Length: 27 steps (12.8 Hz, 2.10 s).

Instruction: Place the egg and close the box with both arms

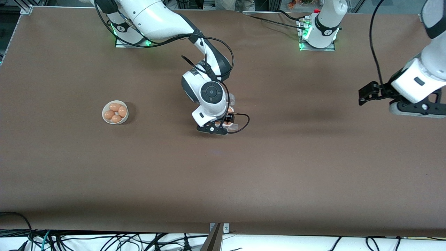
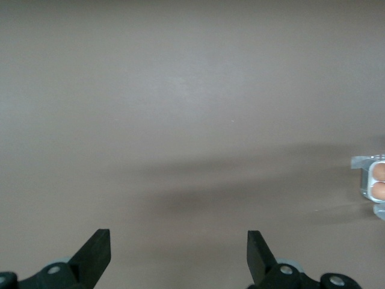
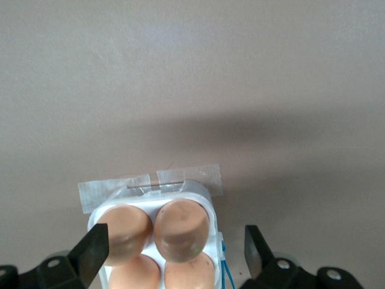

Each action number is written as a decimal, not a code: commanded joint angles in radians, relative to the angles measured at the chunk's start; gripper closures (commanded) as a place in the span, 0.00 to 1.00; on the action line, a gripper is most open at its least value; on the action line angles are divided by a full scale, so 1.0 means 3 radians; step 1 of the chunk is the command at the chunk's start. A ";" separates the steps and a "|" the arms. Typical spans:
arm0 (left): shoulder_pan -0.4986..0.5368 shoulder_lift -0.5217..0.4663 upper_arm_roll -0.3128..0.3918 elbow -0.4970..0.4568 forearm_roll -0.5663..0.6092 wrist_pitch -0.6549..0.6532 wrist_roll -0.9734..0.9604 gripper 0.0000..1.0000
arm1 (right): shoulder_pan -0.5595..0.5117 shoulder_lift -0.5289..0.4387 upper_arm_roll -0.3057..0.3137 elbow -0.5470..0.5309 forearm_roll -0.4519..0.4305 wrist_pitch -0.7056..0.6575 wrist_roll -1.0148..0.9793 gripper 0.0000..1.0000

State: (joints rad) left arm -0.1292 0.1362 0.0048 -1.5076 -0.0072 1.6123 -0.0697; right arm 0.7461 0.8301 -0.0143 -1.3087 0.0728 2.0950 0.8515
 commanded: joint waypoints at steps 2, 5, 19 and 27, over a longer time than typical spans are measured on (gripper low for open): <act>-0.0004 0.0159 -0.0439 0.0045 -0.0241 -0.0097 -0.0528 0.05 | -0.0053 -0.0250 -0.0141 0.0032 -0.0038 -0.0569 -0.0143 0.00; -0.0004 0.0317 -0.0711 0.0040 -0.0792 -0.0204 -0.0952 0.41 | -0.0104 -0.0822 -0.0468 -0.0544 0.0013 -0.0720 -0.0617 0.00; -0.1190 0.1734 -0.0972 0.0204 -0.1075 0.0290 -0.2544 0.94 | -0.0145 -0.2331 -0.2427 -0.1093 -0.0007 -0.1962 -0.2935 0.00; -0.1328 0.2000 -0.0906 0.0264 -0.1050 0.1077 -0.2611 0.94 | -0.1112 -0.2480 -0.1700 -0.1042 -0.0038 -0.2197 -0.3063 0.00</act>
State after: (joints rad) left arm -0.5258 0.7007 -0.2825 -1.4819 -0.3056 1.8862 -0.8546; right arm 0.5987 0.1262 -0.6994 -1.6143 0.0716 1.4583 -0.0476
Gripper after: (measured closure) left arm 0.943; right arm 0.000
